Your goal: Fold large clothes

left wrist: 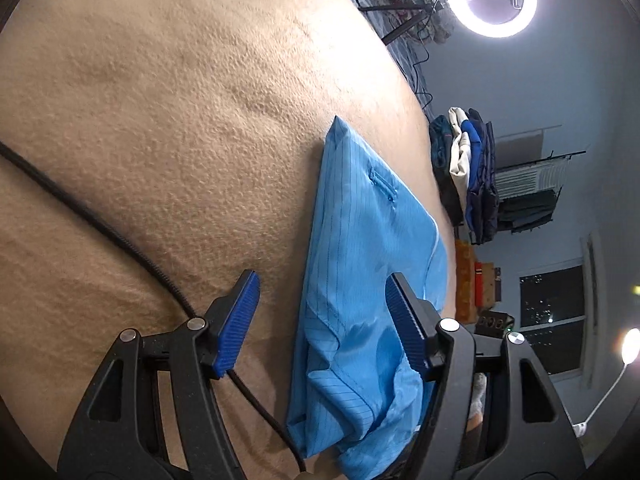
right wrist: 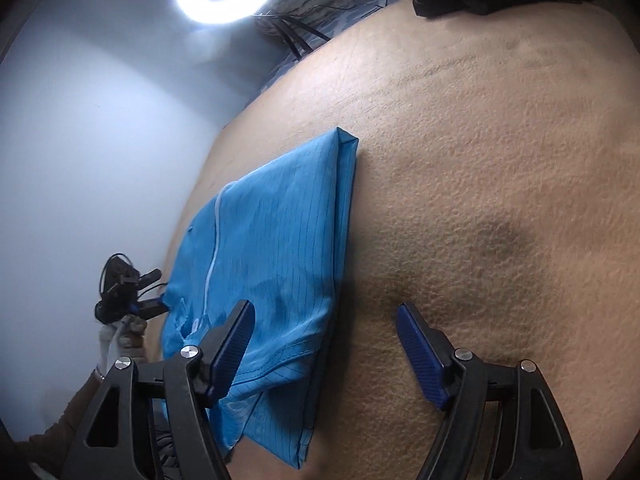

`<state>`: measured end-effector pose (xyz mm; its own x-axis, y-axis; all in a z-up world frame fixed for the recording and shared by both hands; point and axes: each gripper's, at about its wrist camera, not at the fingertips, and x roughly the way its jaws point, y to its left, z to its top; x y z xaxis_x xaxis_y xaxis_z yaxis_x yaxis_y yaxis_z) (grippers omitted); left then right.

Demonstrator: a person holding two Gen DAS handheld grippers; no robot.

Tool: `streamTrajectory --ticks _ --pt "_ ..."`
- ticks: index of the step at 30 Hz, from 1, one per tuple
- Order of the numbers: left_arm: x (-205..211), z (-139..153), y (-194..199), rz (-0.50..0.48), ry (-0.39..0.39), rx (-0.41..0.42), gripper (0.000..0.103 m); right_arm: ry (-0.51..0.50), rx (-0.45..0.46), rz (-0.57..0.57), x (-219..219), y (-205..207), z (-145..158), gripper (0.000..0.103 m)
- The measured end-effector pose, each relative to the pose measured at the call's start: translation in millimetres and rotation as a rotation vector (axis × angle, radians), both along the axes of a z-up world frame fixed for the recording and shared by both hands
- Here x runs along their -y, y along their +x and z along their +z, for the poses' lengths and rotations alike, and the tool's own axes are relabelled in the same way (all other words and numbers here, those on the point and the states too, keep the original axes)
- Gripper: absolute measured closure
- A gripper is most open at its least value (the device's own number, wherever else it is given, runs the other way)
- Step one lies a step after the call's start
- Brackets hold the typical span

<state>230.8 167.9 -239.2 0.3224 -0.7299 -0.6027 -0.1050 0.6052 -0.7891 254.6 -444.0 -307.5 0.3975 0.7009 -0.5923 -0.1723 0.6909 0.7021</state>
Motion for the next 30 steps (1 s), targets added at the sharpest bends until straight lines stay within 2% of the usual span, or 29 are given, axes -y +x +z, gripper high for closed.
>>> streamTrajectory --ticks 8,11,15,18,19,20,22,26,30 --pt "26.5 -1.4 14.8 -0.086 0.035 -0.015 0.037 0.052 -0.018 0.02 -4.1 6.8 -3.0 0.034" --pt "40.3 -3.1 16.0 -0.112 0.046 -0.01 0.038 0.07 -0.033 0.046 -12.0 11.1 -4.5 0.044" --pt "52.5 -3.7 14.2 -0.145 0.068 -0.001 0.04 0.075 -0.032 0.067 -27.9 15.2 -4.6 0.045" --pt "58.5 -4.6 15.3 -0.132 0.103 -0.007 0.053 0.081 -0.035 0.08 -36.8 18.4 -2.6 0.047" --pt "60.5 -4.9 15.6 -0.127 0.115 -0.008 0.062 0.082 -0.037 0.083 -41.1 21.2 -2.9 0.048" --pt "63.5 -4.1 15.8 -0.127 0.142 -0.008 0.076 0.082 -0.039 0.084 -43.0 23.3 -2.8 0.052" --pt "67.3 -2.3 13.1 -0.136 0.171 0.001 0.081 0.071 -0.046 0.084 -49.5 25.1 -2.4 0.061" --pt "83.2 15.0 5.8 -0.167 0.305 0.081 0.091 0.009 -0.036 0.092 -59.5 23.2 5.3 0.081" --pt "100.4 37.6 -5.2 -0.187 0.412 0.174 0.096 -0.061 -0.017 0.073 -66.9 19.8 19.5 0.092"
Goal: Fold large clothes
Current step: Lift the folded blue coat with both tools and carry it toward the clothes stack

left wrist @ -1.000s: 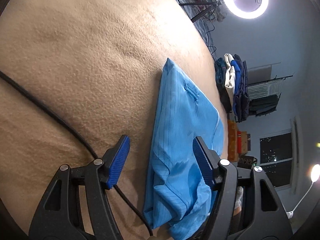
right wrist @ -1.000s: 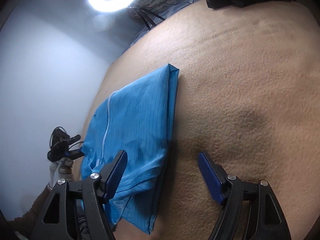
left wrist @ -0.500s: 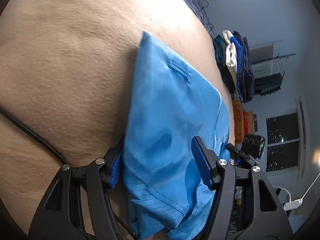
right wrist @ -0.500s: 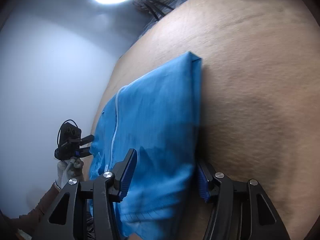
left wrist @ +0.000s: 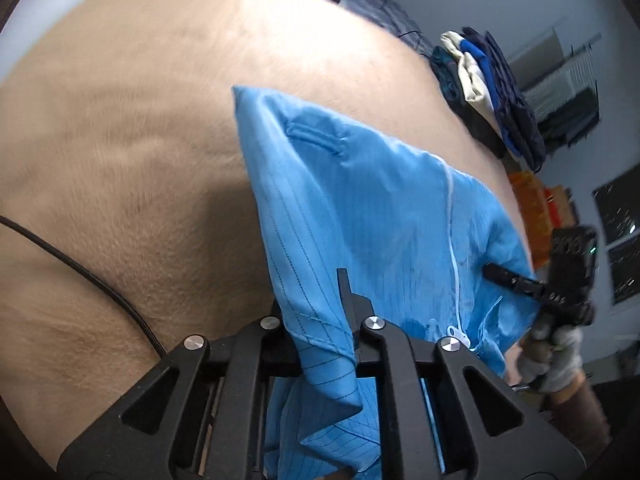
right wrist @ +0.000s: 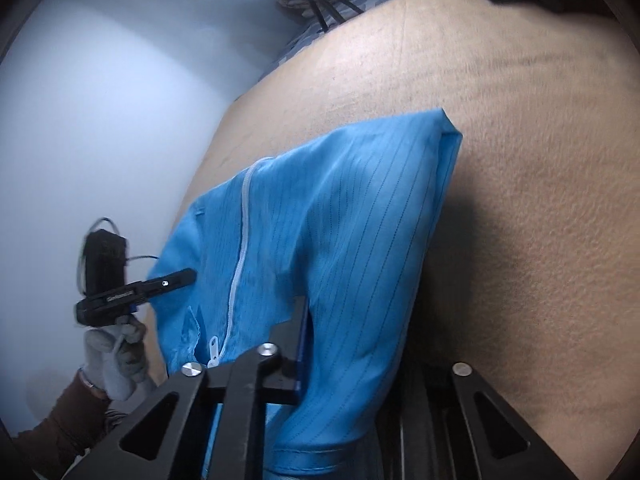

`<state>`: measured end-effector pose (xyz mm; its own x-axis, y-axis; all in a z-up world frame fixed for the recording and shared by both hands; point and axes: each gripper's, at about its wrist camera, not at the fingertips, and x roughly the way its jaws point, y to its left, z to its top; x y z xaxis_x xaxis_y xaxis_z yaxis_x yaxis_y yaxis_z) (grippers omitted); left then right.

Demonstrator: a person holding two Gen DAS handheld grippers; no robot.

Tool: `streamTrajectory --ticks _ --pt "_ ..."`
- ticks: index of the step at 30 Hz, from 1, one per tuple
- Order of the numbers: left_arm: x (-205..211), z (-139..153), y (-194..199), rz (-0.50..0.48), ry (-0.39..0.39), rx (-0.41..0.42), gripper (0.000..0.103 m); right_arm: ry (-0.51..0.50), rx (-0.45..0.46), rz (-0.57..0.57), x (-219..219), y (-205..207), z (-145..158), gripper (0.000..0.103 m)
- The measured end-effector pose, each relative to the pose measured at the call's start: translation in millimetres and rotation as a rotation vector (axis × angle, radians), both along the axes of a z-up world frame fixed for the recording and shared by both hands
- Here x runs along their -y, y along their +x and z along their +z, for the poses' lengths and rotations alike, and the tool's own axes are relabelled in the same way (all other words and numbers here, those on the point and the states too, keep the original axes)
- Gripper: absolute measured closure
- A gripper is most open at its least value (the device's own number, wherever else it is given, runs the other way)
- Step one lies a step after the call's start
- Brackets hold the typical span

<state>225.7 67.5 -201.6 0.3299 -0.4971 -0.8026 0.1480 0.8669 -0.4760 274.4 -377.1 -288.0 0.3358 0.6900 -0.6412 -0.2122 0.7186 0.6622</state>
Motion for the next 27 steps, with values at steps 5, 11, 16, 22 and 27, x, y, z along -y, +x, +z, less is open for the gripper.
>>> streamTrajectory --ticks 5,11,16,22,27 --pt "21.3 21.5 -16.5 -0.034 0.091 0.102 0.097 -0.119 0.059 0.004 -17.2 -9.6 27.3 0.095" --pt "40.0 45.4 -35.7 -0.063 0.128 0.189 0.098 -0.23 0.14 0.017 -32.0 -26.9 58.7 0.099" --pt "61.5 72.2 -56.3 -0.115 0.132 0.279 0.098 -0.291 0.216 0.014 -31.5 -46.2 85.3 0.1" --pt "87.9 98.8 -71.4 -0.164 0.115 0.352 0.098 -0.385 0.319 -0.03 -26.1 -72.3 121.0 0.1" --pt "109.7 113.9 -71.9 -0.191 0.098 0.382 0.098 -0.439 0.361 -0.072 -17.3 -87.7 140.2 0.1"
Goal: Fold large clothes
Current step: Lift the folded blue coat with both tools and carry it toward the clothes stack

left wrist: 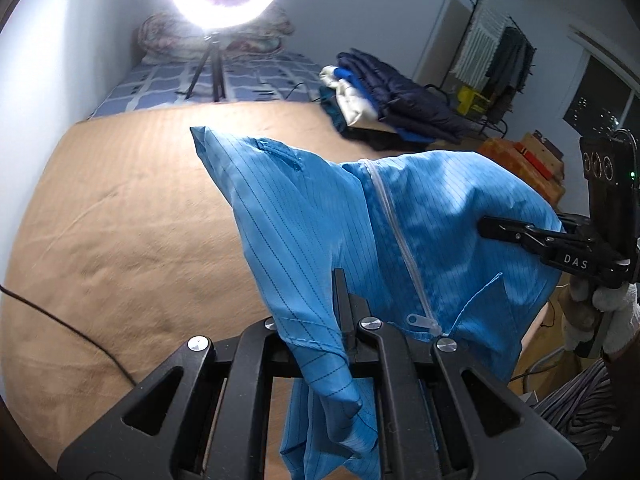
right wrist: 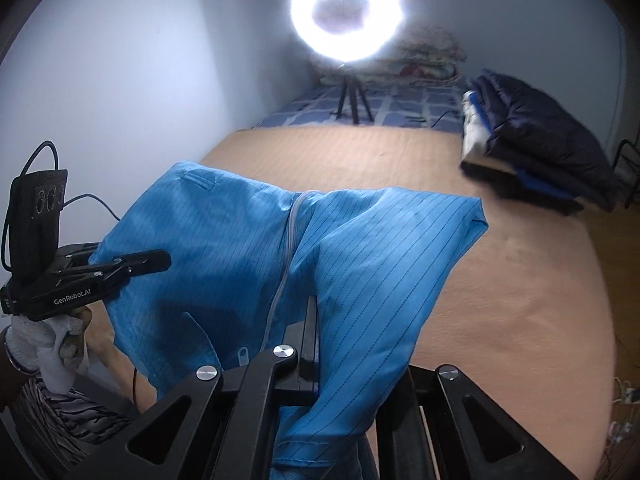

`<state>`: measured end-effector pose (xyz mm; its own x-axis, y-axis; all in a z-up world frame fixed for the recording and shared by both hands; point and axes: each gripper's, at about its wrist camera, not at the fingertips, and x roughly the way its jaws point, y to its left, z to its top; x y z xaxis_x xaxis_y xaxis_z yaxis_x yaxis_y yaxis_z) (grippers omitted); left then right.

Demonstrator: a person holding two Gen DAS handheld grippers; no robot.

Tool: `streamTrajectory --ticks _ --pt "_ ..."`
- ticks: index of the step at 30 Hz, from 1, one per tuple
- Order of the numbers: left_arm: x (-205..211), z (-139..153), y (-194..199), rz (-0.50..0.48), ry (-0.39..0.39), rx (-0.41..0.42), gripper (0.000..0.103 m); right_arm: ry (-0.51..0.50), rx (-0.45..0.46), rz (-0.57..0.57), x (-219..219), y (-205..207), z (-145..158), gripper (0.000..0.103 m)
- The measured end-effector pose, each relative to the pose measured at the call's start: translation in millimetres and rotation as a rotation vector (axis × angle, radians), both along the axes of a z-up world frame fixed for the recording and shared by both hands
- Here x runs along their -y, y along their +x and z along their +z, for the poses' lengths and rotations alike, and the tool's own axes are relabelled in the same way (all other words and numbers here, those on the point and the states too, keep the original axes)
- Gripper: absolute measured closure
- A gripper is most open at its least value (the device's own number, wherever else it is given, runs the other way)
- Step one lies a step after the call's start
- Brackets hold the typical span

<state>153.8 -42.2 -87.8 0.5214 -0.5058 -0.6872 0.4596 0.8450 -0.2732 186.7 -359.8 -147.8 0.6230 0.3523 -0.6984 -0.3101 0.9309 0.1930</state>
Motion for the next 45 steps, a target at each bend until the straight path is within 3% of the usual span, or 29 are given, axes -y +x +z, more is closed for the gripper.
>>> streamTrajectory --ticks 14,27,36,45 --pt "67.6 40.3 8.0 -0.085 -0.03 0.085 0.098 -0.15 0.081 -0.1 42.0 -14.3 42.4 0.1" --pt "121.7 53.6 30.3 -0.124 -0.049 0.124 0.098 -0.199 0.133 -0.147 87.1 -14.3 64.0 0.1" --pt "175.5 59.7 76.7 -0.164 -0.06 0.153 0.098 -0.249 0.157 -0.187 118.8 8.0 73.1 0.1" --pt "238.3 65.6 152.5 -0.193 -0.096 0.186 0.098 -0.305 0.182 -0.244 167.8 71.5 84.8 0.1"
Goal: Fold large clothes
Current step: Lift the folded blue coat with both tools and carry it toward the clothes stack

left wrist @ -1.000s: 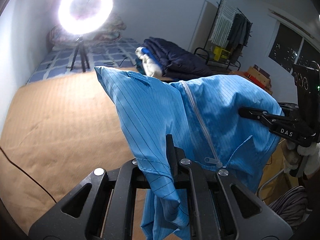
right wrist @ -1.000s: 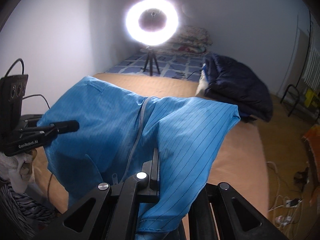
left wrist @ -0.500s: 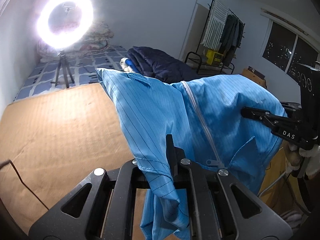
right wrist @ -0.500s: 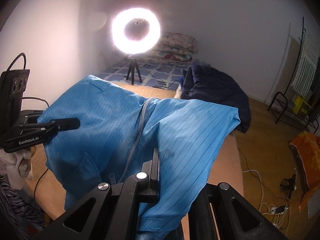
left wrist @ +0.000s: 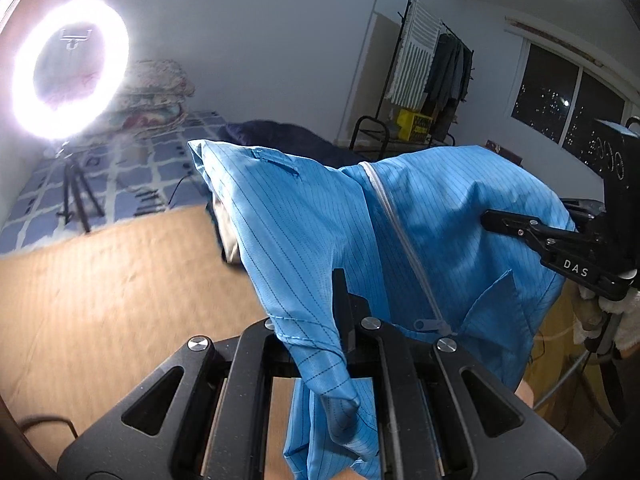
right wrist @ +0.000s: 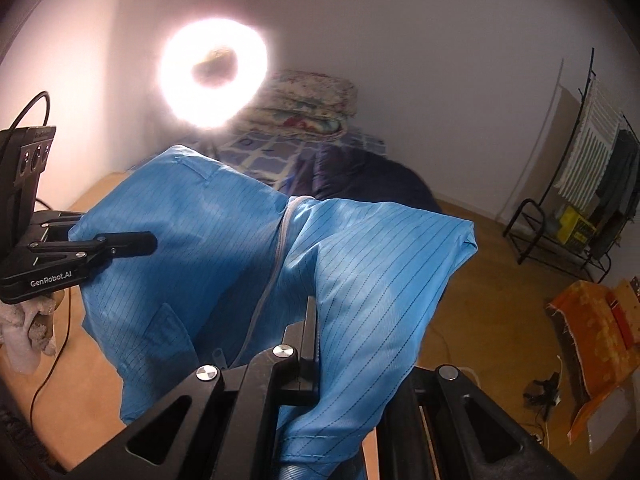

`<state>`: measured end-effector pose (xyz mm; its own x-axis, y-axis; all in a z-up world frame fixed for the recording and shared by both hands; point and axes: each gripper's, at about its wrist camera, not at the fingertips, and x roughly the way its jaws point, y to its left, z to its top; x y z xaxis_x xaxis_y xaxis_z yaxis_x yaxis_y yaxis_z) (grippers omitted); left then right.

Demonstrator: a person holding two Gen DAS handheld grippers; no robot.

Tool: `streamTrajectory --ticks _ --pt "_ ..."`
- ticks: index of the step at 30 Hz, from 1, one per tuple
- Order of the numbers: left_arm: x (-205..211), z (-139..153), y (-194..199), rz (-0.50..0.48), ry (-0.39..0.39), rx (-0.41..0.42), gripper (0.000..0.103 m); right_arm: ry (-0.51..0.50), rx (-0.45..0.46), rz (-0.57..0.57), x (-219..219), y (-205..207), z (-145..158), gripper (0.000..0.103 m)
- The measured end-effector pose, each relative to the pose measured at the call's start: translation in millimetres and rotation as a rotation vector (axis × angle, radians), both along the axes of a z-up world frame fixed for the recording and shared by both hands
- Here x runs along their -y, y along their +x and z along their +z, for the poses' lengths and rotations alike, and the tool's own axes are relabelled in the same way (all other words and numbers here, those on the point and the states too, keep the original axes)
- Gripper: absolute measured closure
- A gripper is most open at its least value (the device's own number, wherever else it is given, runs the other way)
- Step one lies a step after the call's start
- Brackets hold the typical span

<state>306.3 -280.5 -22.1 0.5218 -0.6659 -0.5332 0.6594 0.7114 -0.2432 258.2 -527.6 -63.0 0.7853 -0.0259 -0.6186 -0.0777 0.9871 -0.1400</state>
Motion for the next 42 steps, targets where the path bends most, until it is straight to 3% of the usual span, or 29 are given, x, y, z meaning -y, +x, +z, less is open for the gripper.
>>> streamTrajectory --ticks 10,25,32,42 --pt "53.3 21.8 107.9 -0.031 -0.052 0.057 0.098 0.03 0.044 -0.046 60.6 100.4 18.9 0.1" --pt "93.0 49.1 233.8 0.043 -0.057 0.107 0.098 0.158 0.085 -0.064 132.8 237.8 30.2 0.1" --pt "109.2 35.1 269.8 0.069 -0.072 0.071 0.098 0.171 0.086 -0.075 154.5 279.5 22.0 0.1" --pt "136.5 -3.4 294.8 0.089 -0.033 0.024 0.098 0.162 0.009 -0.096 178.9 324.4 -21.4 0.1"
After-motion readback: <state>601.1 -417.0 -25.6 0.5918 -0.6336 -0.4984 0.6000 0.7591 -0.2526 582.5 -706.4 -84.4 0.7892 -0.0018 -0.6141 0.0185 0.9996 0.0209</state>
